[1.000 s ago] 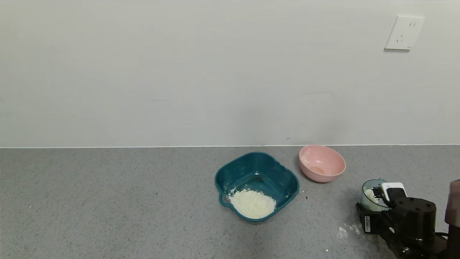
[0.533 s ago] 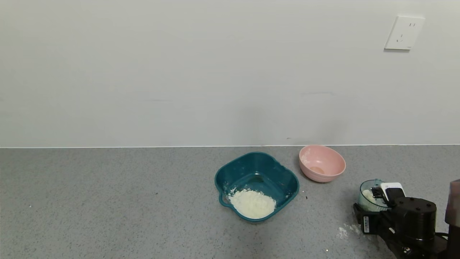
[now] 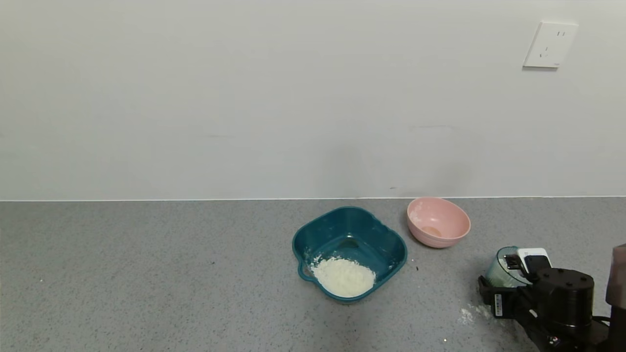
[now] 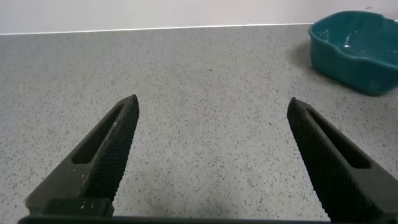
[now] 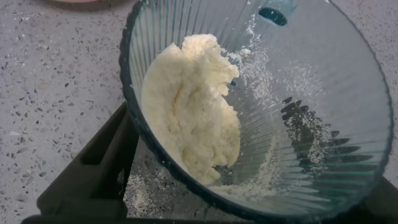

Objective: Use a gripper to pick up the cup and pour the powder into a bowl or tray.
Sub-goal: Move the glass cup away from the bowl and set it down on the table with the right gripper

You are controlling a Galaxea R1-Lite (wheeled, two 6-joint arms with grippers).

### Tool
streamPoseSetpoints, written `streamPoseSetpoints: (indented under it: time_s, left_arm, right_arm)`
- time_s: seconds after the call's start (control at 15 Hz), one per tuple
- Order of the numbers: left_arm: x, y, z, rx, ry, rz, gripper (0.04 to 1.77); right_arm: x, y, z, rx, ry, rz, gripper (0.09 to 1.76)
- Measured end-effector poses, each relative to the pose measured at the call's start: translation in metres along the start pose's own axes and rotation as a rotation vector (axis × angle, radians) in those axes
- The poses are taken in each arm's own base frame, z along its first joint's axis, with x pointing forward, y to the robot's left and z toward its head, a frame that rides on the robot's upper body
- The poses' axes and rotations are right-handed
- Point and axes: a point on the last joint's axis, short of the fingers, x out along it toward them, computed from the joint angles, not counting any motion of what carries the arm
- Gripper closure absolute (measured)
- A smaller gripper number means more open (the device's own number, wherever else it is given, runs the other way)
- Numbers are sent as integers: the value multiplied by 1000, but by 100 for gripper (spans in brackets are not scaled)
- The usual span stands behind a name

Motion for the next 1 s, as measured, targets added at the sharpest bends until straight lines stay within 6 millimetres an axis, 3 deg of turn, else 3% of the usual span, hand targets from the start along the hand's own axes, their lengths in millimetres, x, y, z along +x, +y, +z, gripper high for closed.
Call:
streamPoseSetpoints:
  time_s: [0.4, 1.0]
  left_arm:
    - [0, 0, 0, 0, 0, 0, 9]
    - [0, 0, 0, 0, 0, 0, 9]
  right_arm:
    - [-10, -6, 9, 11, -38, -2, 18]
    - [-46, -24, 24, 18, -112, -33, 15]
